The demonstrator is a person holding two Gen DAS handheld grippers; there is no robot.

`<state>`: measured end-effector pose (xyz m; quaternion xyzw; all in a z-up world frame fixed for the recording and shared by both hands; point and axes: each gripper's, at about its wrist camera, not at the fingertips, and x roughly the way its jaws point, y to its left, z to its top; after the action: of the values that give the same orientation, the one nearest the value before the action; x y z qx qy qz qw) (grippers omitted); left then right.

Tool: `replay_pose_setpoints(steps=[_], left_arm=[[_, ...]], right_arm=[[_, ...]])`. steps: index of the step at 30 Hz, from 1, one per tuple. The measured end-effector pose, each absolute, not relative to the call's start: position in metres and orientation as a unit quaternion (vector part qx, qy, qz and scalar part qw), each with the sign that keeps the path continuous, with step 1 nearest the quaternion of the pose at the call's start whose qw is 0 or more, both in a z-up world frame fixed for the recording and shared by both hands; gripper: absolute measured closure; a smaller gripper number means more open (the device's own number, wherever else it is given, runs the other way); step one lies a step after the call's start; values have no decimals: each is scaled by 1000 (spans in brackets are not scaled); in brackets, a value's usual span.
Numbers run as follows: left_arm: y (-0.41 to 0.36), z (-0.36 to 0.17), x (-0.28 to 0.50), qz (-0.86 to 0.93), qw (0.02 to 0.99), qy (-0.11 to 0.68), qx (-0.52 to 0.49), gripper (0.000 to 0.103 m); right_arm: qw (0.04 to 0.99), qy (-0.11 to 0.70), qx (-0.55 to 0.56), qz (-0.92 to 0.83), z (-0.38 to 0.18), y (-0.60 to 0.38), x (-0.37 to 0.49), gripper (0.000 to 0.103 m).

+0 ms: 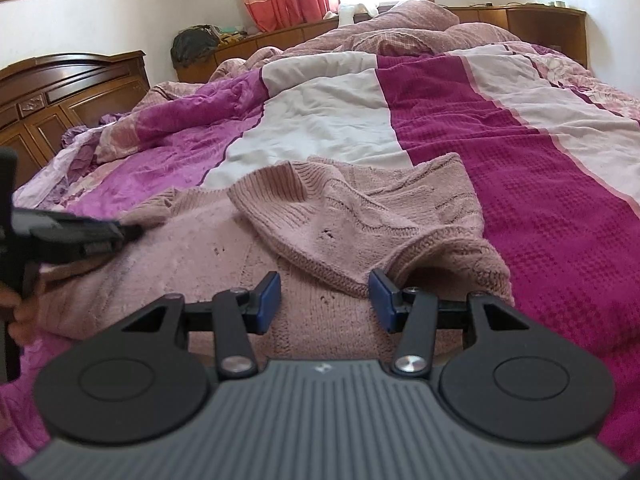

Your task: Fold small clothes

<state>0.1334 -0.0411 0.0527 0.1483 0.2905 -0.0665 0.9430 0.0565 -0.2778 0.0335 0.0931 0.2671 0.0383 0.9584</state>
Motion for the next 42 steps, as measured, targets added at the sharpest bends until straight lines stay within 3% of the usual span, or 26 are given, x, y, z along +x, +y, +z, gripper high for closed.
replay_pose_setpoints(steps=[4, 10, 14, 20, 24, 30, 31, 32, 34, 42], left_arm=[[-20, 71, 144, 5, 956, 246, 162, 91], [27, 71, 181, 86, 945, 277, 151, 90], [54, 75, 176, 79, 947, 297, 92, 88], [44, 84, 137, 33, 949, 307, 59, 77], [28, 81, 116, -2, 948, 314, 46, 56], [7, 60, 109, -6, 942, 331, 59, 54], [7, 56, 109, -6, 940, 335, 58, 54], [6, 53, 110, -5, 939, 339, 58, 54], [7, 47, 112, -1, 937, 344, 57, 54], [11, 44, 117, 0, 938, 342, 60, 47]], right_arm=[[958, 267, 97, 38, 32, -279, 58, 52], [958, 269, 95, 38, 33, -278, 58, 52], [957, 274, 92, 41, 42, -279, 56, 52], [967, 244, 40, 67, 70, -270, 52, 52], [965, 239, 20, 104, 77, -268, 72, 52], [951, 276, 0, 138, 62, -266, 116, 53], [945, 291, -3, 146, 56, -266, 123, 55], [940, 305, -3, 150, 51, -266, 126, 73], [937, 314, -4, 154, 47, -269, 130, 91], [961, 264, 73, 28, 76, -331, 158, 90]])
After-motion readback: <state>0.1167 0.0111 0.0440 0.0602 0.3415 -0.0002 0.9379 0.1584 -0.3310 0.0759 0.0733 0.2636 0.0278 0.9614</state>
